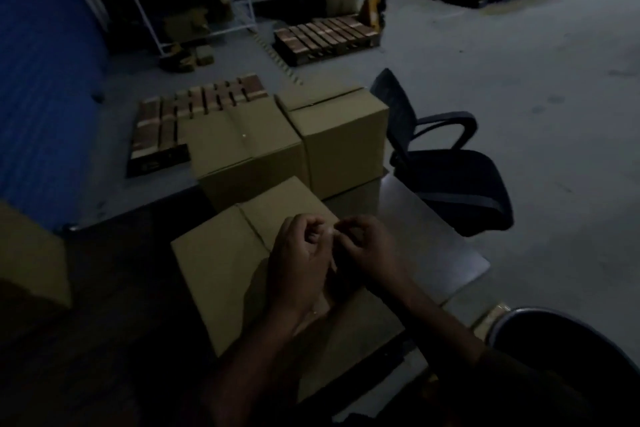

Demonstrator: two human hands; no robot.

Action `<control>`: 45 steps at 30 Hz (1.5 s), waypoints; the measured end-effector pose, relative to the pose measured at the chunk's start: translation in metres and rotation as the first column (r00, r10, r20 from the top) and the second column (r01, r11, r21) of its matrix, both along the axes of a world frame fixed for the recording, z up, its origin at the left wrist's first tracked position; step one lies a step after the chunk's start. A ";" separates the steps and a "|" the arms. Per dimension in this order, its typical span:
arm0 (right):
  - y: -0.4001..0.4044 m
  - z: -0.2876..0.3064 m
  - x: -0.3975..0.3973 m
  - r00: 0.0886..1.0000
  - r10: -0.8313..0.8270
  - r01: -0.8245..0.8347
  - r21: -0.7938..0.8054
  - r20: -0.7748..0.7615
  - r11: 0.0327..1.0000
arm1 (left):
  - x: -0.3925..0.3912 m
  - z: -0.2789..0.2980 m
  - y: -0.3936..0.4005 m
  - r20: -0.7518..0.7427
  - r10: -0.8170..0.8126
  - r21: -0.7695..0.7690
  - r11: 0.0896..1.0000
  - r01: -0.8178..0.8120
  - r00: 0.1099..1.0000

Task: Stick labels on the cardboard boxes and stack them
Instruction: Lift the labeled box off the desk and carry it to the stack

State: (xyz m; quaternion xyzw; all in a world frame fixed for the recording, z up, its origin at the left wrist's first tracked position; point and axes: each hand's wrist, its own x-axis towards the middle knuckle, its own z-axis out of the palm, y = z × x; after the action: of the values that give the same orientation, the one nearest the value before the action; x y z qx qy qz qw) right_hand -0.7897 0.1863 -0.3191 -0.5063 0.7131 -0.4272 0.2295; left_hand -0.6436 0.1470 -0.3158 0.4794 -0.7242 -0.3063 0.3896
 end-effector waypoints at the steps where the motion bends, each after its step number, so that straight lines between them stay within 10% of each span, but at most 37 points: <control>1: -0.006 -0.001 0.006 0.992 0.028 -0.023 0.041 -0.124 0.999 | 0.020 -0.002 -0.003 0.057 0.056 -0.004 0.998 -0.056 0.997; 6: -0.009 -0.011 0.006 0.969 -0.033 0.053 0.076 -0.245 0.996 | 0.107 -0.036 -0.013 0.184 0.335 -0.092 0.942 -0.323 0.924; 15: 0.012 -0.004 0.029 0.963 -0.149 0.173 0.094 -0.223 0.980 | 0.142 -0.048 -0.007 -0.220 0.517 0.331 0.837 -0.435 0.827; 34: -0.003 0.173 0.060 0.947 -0.057 0.199 -0.438 0.316 0.876 | 0.177 0.216 -0.103 -0.613 0.076 0.050 0.997 -0.057 0.787; 45: -0.115 0.226 -0.079 0.881 -0.007 0.293 -0.534 0.472 0.793 | 0.036 0.236 -0.201 -0.721 -0.116 0.046 0.976 0.213 0.684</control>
State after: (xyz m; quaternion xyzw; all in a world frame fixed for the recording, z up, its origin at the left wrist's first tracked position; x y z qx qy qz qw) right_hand -0.8685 0.0708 -0.0934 -0.3803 0.5107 -0.7493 0.1820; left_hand -0.6077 -0.0541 -0.0794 0.2796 -0.5358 -0.5467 0.5795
